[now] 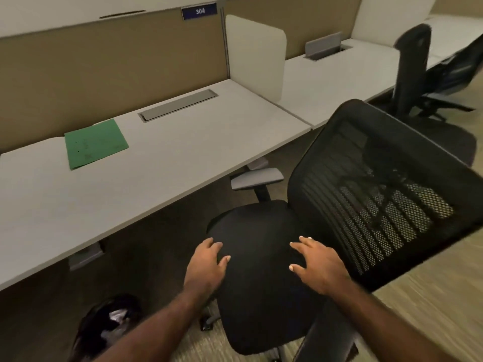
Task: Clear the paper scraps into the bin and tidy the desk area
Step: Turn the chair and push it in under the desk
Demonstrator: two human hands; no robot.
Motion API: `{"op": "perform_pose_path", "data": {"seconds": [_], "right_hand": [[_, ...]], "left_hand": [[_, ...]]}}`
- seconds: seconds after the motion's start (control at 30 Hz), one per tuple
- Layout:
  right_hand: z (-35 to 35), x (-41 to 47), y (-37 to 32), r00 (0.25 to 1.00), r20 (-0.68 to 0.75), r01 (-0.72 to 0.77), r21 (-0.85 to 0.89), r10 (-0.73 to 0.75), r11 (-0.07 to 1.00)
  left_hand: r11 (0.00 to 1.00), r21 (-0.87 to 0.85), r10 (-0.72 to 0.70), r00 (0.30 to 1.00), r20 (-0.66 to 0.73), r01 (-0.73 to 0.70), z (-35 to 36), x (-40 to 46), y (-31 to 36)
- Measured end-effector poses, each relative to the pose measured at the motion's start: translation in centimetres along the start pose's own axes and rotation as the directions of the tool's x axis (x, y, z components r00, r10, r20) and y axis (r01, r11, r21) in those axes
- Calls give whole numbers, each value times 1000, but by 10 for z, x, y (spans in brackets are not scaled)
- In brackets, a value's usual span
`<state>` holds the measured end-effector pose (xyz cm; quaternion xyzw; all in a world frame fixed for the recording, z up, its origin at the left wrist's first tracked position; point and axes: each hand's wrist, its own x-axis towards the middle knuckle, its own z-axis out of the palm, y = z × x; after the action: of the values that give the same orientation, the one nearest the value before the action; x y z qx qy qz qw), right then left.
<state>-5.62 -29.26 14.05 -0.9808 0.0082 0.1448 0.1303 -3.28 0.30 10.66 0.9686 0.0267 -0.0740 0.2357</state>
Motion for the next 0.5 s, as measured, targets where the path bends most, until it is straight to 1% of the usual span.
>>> {"op": "perform_pose_path", "data": {"seconds": [0.23, 0.5], "right_hand": [[-4, -48, 55, 999, 7, -36, 22, 36, 999], [15, -100, 95, 991, 117, -62, 10, 60, 998]], "left_hand": [[998, 12, 58, 998, 39, -59, 29, -43, 58], [989, 59, 128, 984, 124, -136, 60, -88, 90]]}}
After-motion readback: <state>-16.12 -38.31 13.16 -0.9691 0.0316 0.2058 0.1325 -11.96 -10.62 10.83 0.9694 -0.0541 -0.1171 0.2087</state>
